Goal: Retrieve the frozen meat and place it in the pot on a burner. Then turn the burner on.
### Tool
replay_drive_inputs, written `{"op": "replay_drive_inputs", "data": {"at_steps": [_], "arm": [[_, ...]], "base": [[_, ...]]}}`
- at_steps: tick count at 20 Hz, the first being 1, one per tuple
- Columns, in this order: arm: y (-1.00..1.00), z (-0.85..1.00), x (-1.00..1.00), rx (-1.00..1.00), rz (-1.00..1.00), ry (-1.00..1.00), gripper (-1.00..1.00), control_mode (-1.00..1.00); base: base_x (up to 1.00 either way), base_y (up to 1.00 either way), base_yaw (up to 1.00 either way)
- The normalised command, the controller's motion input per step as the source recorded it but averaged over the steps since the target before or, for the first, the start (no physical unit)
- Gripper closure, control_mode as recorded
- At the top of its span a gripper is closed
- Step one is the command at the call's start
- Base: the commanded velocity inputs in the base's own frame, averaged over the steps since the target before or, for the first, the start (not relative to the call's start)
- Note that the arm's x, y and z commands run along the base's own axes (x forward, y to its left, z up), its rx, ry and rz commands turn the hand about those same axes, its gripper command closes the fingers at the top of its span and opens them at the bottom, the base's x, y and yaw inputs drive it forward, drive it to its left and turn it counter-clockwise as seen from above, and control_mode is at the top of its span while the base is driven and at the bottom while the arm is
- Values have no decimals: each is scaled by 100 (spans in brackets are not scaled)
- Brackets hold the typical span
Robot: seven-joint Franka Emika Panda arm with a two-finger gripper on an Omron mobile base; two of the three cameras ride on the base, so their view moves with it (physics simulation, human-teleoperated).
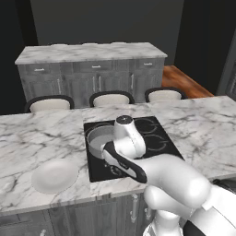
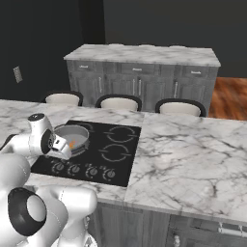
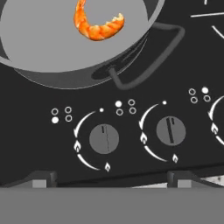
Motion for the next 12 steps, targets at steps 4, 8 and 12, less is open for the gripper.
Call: {"op": "replay_drive_inputs", "data": {"at_steps": [4, 8, 12], "arm": [[0, -40, 0, 0, 0, 0, -100, -100], [5, -31, 0, 0, 0, 0, -100, -100], [7, -26, 1, 0, 0, 0, -100, -100]], "base": [[0, 0, 0], [0, 0, 0], [0, 0, 0]]}}
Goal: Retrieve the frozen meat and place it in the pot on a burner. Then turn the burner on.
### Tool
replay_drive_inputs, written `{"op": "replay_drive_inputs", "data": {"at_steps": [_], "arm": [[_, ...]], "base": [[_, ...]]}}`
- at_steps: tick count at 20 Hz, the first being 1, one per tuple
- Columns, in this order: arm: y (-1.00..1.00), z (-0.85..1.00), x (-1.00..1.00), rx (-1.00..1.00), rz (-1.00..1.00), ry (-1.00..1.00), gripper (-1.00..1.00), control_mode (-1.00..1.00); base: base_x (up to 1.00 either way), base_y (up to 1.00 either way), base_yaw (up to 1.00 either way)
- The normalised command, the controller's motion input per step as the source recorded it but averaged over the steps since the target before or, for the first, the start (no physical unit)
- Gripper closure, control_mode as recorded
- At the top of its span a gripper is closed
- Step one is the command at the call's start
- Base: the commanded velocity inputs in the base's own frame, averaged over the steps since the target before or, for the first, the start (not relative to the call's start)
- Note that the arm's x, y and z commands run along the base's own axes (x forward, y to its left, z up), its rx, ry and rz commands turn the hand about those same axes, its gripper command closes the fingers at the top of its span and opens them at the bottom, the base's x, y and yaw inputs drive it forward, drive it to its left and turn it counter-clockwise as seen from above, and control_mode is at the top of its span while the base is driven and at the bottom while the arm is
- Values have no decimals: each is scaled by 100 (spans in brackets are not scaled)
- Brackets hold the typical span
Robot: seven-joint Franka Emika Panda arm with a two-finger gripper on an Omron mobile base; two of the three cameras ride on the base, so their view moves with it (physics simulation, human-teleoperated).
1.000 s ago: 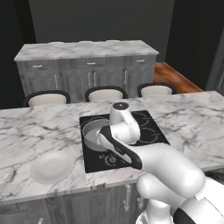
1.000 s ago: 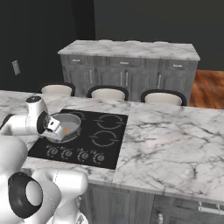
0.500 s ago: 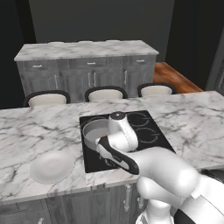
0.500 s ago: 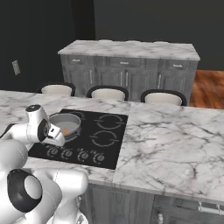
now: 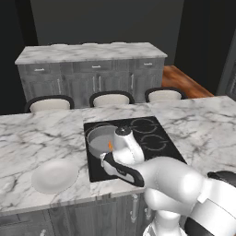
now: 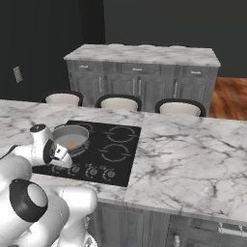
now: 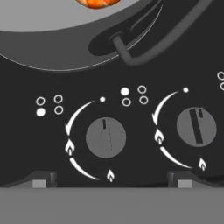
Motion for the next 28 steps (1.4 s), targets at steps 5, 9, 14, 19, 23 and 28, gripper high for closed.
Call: {"op": "replay_drive_inputs", "data": {"at_steps": [5, 9, 14, 19, 23, 28], "arm": [[1, -10, 10, 0, 0, 0, -100, -100], [0, -1, 23, 0, 0, 0, -100, -100], [2, -1, 18, 0, 0, 0, -100, -100], [5, -10, 11, 0, 0, 0, -100, -100], [6, -21, 1, 0, 0, 0, -100, -100], [1, -24, 0, 0, 0, 0, -100, -100]], "base": [[0, 0, 0], [0, 0, 0], [0, 0, 0], [0, 0, 0], [0, 0, 0], [0, 0, 0]]}}
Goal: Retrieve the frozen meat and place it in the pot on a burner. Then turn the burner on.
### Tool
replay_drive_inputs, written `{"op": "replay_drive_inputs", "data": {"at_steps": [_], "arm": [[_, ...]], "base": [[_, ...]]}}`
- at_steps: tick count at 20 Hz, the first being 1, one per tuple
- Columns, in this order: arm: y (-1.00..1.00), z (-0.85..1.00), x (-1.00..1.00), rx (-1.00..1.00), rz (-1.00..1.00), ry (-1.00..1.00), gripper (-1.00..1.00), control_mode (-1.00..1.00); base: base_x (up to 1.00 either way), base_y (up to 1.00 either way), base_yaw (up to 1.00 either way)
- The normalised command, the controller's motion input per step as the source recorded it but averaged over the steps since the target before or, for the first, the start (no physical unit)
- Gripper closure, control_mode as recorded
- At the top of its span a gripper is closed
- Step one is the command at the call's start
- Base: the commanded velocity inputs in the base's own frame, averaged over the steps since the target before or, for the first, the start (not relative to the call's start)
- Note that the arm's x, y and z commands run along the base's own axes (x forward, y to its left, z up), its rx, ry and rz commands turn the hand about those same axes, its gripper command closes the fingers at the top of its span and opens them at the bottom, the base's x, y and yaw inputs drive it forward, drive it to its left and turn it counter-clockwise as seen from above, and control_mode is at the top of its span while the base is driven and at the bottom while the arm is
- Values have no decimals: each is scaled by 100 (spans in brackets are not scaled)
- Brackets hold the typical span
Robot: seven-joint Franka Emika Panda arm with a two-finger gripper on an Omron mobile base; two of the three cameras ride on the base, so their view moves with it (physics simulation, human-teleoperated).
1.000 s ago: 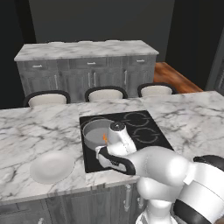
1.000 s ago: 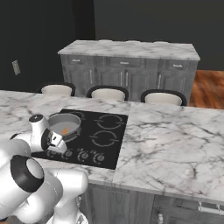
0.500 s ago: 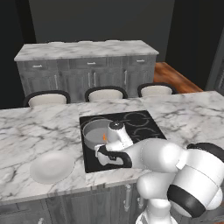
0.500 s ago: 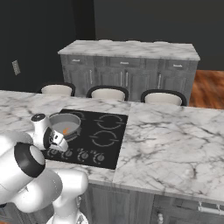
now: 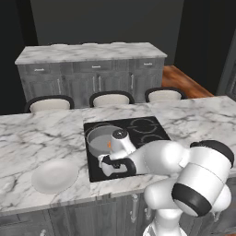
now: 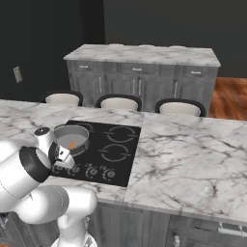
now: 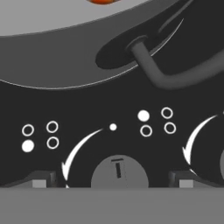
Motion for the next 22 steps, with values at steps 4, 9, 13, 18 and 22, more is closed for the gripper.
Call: {"op": "replay_drive_inputs", "data": {"at_steps": [4, 9, 13, 18, 22], "arm": [[0, -13, 0, 0, 0, 0, -100, -100], [0, -14, 0, 3, 0, 0, 100, -100], [0, -18, 0, 5, 0, 0, 100, -100], [0, -14, 0, 4, 0, 0, 100, -100], [2, -23, -13, 1, 0, -1, 100, -100]], "base": [[0, 0, 0], [0, 0, 0], [0, 0, 0], [0, 0, 0], [0, 0, 0]]}}
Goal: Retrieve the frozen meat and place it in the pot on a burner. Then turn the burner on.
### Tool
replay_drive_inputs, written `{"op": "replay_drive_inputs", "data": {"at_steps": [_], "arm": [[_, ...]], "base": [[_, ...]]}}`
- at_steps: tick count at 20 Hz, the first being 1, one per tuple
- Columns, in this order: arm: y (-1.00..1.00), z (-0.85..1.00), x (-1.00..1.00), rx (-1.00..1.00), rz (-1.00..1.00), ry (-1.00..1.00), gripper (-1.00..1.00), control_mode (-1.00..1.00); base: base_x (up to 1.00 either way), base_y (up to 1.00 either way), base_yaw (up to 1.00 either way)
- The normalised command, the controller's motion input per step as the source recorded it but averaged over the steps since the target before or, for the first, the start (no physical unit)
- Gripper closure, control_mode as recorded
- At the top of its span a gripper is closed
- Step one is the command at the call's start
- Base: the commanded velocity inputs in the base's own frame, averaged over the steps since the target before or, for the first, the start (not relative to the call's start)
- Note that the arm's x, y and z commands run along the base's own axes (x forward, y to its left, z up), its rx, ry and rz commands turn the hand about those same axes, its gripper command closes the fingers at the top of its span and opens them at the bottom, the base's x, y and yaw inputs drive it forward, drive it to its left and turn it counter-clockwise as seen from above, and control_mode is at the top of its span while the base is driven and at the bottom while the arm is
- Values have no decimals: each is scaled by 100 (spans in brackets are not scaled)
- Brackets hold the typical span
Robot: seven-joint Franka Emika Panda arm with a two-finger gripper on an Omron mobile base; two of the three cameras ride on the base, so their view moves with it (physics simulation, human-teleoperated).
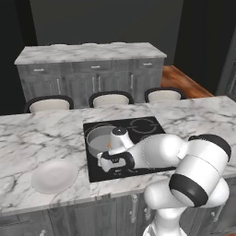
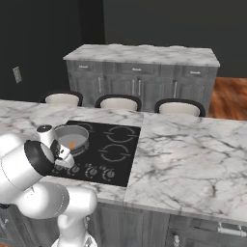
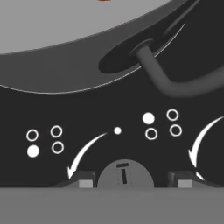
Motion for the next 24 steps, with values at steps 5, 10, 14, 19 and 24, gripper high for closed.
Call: {"op": "replay_drive_inputs", "data": {"at_steps": [5, 10, 14, 19, 24], "arm": [[1, -17, -23, 0, 1, -1, 100, -100], [0, -5, -11, 0, 2, -1, 100, -100], [0, -8, -8, 0, 6, 0, 100, -100], [0, -11, -6, 0, 18, 0, 100, -100], [0, -10, -7, 0, 19, 0, 100, -100]], "base": [[0, 0, 0], [0, 0, 0], [0, 0, 0], [0, 0, 0], [0, 0, 0]]}}
